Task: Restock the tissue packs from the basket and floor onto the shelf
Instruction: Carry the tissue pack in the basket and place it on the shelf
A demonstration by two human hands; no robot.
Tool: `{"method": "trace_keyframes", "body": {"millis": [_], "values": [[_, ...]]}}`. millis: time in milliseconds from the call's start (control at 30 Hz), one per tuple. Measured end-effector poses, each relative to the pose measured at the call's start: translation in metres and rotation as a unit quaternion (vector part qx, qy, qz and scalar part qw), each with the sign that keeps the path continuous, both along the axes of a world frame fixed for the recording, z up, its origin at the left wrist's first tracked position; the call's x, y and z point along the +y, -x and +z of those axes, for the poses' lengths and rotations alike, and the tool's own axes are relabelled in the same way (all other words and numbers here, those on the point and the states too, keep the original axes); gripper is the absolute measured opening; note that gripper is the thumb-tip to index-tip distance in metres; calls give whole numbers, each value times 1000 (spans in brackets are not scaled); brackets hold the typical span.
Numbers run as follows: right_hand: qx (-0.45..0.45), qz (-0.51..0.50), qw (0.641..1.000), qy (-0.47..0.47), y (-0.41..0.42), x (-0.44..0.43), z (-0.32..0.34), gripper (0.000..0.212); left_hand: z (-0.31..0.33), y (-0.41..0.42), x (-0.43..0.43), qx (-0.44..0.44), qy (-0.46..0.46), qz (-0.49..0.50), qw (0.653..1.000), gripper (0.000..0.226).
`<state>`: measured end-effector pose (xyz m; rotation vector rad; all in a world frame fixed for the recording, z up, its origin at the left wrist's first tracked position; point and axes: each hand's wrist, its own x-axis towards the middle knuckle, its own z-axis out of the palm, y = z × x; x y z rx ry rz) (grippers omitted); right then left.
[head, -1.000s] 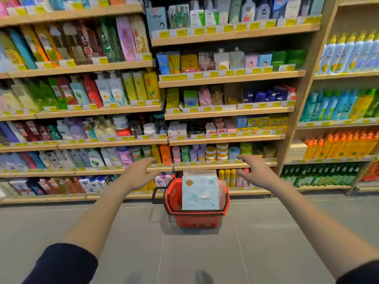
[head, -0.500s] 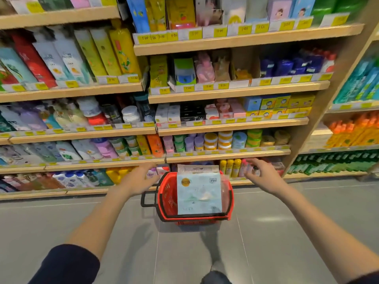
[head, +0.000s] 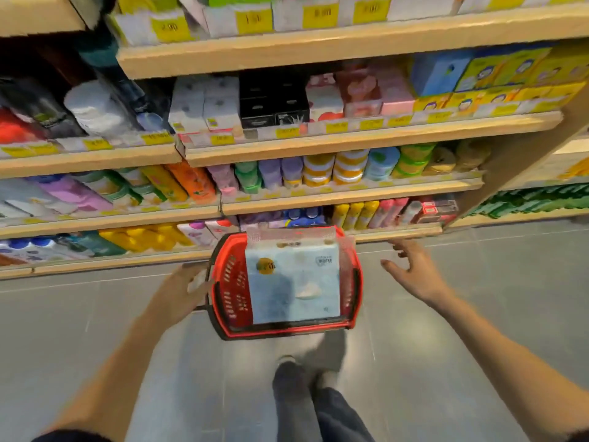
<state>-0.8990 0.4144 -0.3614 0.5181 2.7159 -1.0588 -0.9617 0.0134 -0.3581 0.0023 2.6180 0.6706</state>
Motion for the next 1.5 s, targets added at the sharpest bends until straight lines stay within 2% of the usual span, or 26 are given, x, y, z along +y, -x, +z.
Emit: {"method": "trace_keyframes", "body": {"millis": [333,500,633,800,933,1200,1333,1500], "values": [[-69,-25,997,-10,36,24,-228,54,-229,61,-44,-40,52,30,997,51],[-71,-29,997,22,42,25,-305,56,-295,63,-58,-14,106,83,991,82],[-47,-33,997,58,46,20,-339,64,-326,59,-59,-19,70,140,987,83],[-6,-33,997,64,50,11,-366,68,-343,62,-59,1,54,161,985,74],[4,-66,998,20,52,5,-380,74,-347,66,-57,39,36,156,986,69],[16,-85,996,-5,53,6,-384,59,-352,68,-51,103,18,136,985,75],[31,-85,996,12,60,6,-369,61,-336,70,-51,93,1,146,985,75],[38,-71,996,28,68,-2,-311,60,-283,63,-58,79,6,168,983,73]]}}
